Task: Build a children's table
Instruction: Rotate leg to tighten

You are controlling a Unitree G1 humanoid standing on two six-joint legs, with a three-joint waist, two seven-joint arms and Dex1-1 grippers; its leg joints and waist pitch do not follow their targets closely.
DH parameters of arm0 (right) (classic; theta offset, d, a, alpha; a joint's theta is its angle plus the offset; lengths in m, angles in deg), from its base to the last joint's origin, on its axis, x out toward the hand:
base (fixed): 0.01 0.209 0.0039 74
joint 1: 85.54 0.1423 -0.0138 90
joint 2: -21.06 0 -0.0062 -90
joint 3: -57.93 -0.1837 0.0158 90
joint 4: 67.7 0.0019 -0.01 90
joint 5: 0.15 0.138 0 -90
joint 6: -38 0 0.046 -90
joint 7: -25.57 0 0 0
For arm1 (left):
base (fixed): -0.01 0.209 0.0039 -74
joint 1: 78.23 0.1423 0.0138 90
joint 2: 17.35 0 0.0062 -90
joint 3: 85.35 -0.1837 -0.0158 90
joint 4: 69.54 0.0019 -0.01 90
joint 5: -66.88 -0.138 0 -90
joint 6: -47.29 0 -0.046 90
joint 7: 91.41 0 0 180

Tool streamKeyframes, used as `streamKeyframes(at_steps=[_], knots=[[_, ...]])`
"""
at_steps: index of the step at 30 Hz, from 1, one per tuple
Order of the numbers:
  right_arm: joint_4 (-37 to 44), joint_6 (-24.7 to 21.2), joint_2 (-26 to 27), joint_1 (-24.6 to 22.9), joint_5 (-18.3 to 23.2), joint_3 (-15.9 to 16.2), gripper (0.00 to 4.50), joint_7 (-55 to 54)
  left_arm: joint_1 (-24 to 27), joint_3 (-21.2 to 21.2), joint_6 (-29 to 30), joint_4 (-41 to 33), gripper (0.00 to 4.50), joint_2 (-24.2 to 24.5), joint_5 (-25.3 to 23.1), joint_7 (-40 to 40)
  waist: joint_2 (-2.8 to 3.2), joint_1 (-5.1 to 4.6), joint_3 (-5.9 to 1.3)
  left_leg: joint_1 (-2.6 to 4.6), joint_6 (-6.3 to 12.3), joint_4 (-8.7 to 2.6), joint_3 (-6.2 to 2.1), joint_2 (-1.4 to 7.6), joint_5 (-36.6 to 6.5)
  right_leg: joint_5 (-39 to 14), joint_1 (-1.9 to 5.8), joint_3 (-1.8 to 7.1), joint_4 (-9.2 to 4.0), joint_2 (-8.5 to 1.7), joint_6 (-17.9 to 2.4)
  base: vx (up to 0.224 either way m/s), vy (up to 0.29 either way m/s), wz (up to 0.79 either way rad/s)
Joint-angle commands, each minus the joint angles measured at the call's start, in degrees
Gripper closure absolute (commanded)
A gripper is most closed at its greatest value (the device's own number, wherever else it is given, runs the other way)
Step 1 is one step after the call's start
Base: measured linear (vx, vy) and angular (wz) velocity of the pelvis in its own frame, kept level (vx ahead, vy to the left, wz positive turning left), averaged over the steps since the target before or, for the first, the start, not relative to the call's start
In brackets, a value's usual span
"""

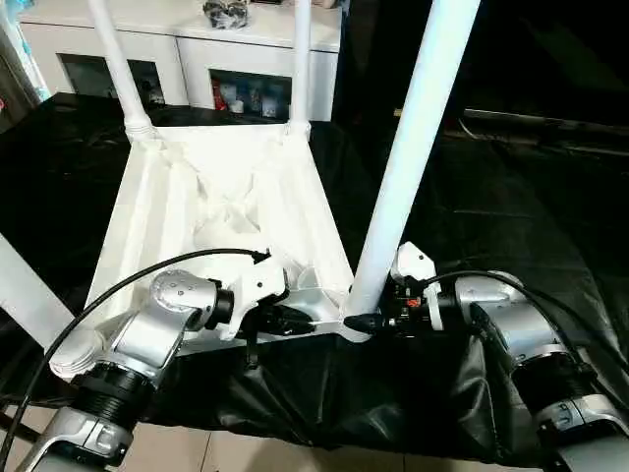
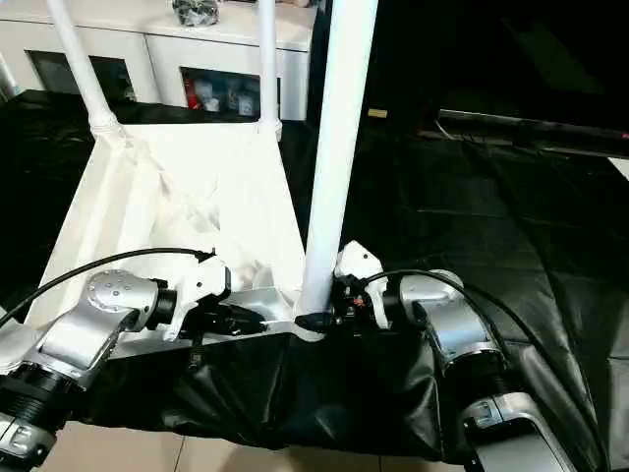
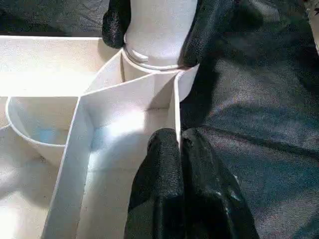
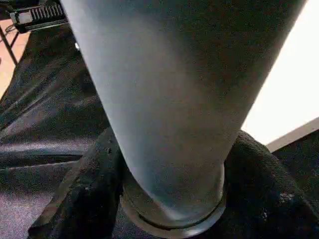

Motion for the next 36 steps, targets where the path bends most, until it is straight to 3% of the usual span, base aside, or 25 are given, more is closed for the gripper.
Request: streamKeyframes(at_steps=[1, 3, 4, 6, 8, 11, 14, 15, 17, 20, 22, 23, 25, 31, 32, 34, 36], knots=[[1.0, -0.4, 1.1, -1.1, 0.2, 3.9, 1.92, 3.2, -0.9, -1.7, -0.7, -1.5, 4.50, -1.5, 0.7, 0.5, 0.40, -0.05, -3.82, -0.35, 2.99, -3.33, 1.22, -0.75, -11.6, -12.9, 3.61, 2.30, -3.28, -1.69, -12.1, 0.000, 0.000, 0.00], [1.1, -0.5, 1.4, -1.5, 0.1, 3.8, 1.93, 2.7, -0.7, -1.5, -0.4, -1.6, 4.50, -1.9, 0.9, -0.5, 0.40, -0.02, -3.82, -0.32, 2.98, -3.33, 1.22, -0.73, -11.5, -12.8, 3.58, 2.32, -3.25, -1.69, -12.2, 0.000, 0.000, 0.00], [1.2, -0.9, 2.2, -1.8, 0.5, 2.9, 1.93, 0.9, -0.6, -1.1, 0.1, -1.8, 4.50, -2.7, 0.6, -2.5, 0.66, 0.01, -3.78, -0.30, 2.83, -3.36, 1.19, -0.73, -11.9, -12.9, 3.57, 2.31, -3.24, -1.68, -12.2, 0.000, 0.000, 0.00], [-0.2, -1.1, 4.8, -1.6, 0.4, 0.7, 1.93, -5.8, -0.7, -0.1, 1.1, -1.8, 4.50, -4.4, 0.0, -7.0, 0.50, -0.01, -3.62, -0.22, 2.44, -3.44, 1.21, -0.75, -12.9, -14.6, 3.47, 2.31, -3.54, -1.72, -11.7, 0.000, 0.000, 0.00], [-2.9, -0.9, 7.9, -0.8, -0.3, -1.8, 1.94, -14.3, -1.1, 0.8, 2.4, -1.5, 4.50, -6.5, -0.8, -11.5, 0.69, -0.40, -3.38, -0.21, 1.11, -3.63, 1.07, -0.81, -14.5, -18.2, 3.34, 2.20, -3.91, -1.75, -10.6, 0.000, 0.000, 0.00], [-5.4, -1.3, 11.9, 0.1, -0.3, -4.4, 1.94, -23.7, -1.6, 0.5, 3.4, -0.9, 4.50, -8.8, -2.2, -15.3, 0.65, -1.37, -3.29, -0.35, 0.17, -3.71, 0.68, -1.22, -17.8, -26.8, 3.34, 1.72, -4.92, -1.78, -6.6, 0.000, 0.000, 0.00], [-7.4, -1.9, 16.0, 0.8, -0.3, -6.6, 1.94, -32.8, -2.4, -0.3, 4.6, 0.6, 4.50, -12.3, -3.9, -20.3, 0.44, -1.91, -3.35, -0.31, 0.49, -3.63, 0.62, -1.28, -18.2, -27.8, 3.12, 1.61, -5.23, -1.71, -5.7, 0.000, 0.000, 0.00], [-7.9, -1.9, 17.4, 1.1, -0.4, -7.3, 1.94, -35.8, -2.9, -0.6, 4.9, 1.2, 4.50, -13.7, -4.5, -22.0, 0.49, -1.97, -3.29, 0.04, 0.55, -3.50, 0.68, -1.40, -18.5, -28.8, 2.72, 1.55, -5.49, -1.67, -5.6, 0.000, 0.000, 0.00], [-9.2, -2.0, 21.3, 1.8, -0.9, -8.2, 1.94, -41.4, -4.3, -1.1, 5.9, 2.8, 4.50, -17.6, -5.9, -26.8, 0.77, -2.02, -3.32, -0.05, 0.50, -3.51, 0.70, -1.44, -17.9, -28.4, 2.67, 1.55, -5.47, -1.61, -5.3, 0.000, 0.000, 0.00], [-8.0, -0.7, 23.2, 1.3, -1.6, -6.8, 1.94, -41.0, -5.1, -1.3, 5.9, 3.7, 4.50, -19.4, -6.6, -28.8, 0.84, -1.93, -3.47, -0.14, 1.09, -3.51, 0.74, -1.43, -18.0, -25.8, 2.76, 1.59, -5.34, -1.50, -5.8, 0.000, 0.000, 0.00], [-7.5, -0.2, 23.5, 1.0, -1.6, -6.5, 1.38, -40.4, -5.3, -1.4, 5.6, 4.0, 4.50, -19.6, -6.8, -28.8, 0.68, -1.92, -3.54, -0.21, 1.58, -3.50, 0.84, -1.45, -17.9, -24.8, 2.79, 1.67, -5.23, -1.44, -6.2, 0.000, 0.000, 0.00], [-6.9, 0.1, 23.2, 0.8, -1.3, -6.4, 1.24, -39.6, -5.3, -1.7, 5.4, 3.9, 4.50, -19.4, -6.8, -28.4, 0.97, -1.86, -3.67, -0.32, 1.95, -3.51, 0.89, -1.40, -16.9, -22.5, 2.92, 1.80, -4.98, -1.44, -7.0, 0.000, 0.000, 0.00], [-5.9, -0.1, 22.6, 0.4, -0.7, -6.6, 1.14, -38.4, -4.9, -2.1, 4.9, 3.3, 4.50, -18.5, -6.8, -26.7, 0.97, -1.82, -3.72, -0.35, 2.22, -3.50, 0.96, -1.41, -16.4, -21.2, 3.03, 1.82, -4.83, -1.40, -7.6, 0.000, 0.000, 0.00], [-3.4, -1.1, 15.7, -0.3, -1.6, -5.5, 0.56, -32.4, -2.4, -2.6, 1.6, 0.4, 4.50, -14.3, -5.0, -19.2, 0.89, -1.68, -3.88, -0.58, 2.98, -3.52, 0.95, -1.21, -15.0, -18.5, 3.46, 1.94, -4.38, -1.56, -8.8, 0.000, 0.000, 0.00], [-2.9, -1.5, 14.6, -0.5, -1.2, -5.3, 0.56, -30.3, -2.1, -2.6, 1.5, -0.2, 4.50, -13.6, -4.4, -17.9, 0.92, -1.70, -3.86, -0.49, 3.16, -3.48, 1.09, -1.16, -14.4, -17.2, 3.25, 2.05, -4.35, -1.52, -9.4, 0.000, 0.000, 0.00], [-1.5, -1.5, 12.3, -1.0, -0.7, -4.6, 0.56, -25.9, -1.4, -2.7, -0.2, -1.2, 4.50, -12.0, -3.6, -15.5, 0.88, -1.51, -4.04, -0.63, 3.59, -3.41, 1.05, -1.09, -13.1, -14.8, 3.55, 2.05, -3.96, -1.54, -10.4, 0.000, 0.000, 0.00], [-0.4, -1.6, 10.4, -1.3, -0.2, -3.8, 0.56, -21.9, -1.0, -2.4, -0.7, -1.8, 4.50, -11.0, -3.0, -13.9, 0.95, -1.39, -4.01, -0.32, 4.14, -3.31, 1.29, -0.89, -12.6, -12.6, 3.20, 2.20, -3.79, -1.48, -11.6, 0.000, 0.000, 0.00]])
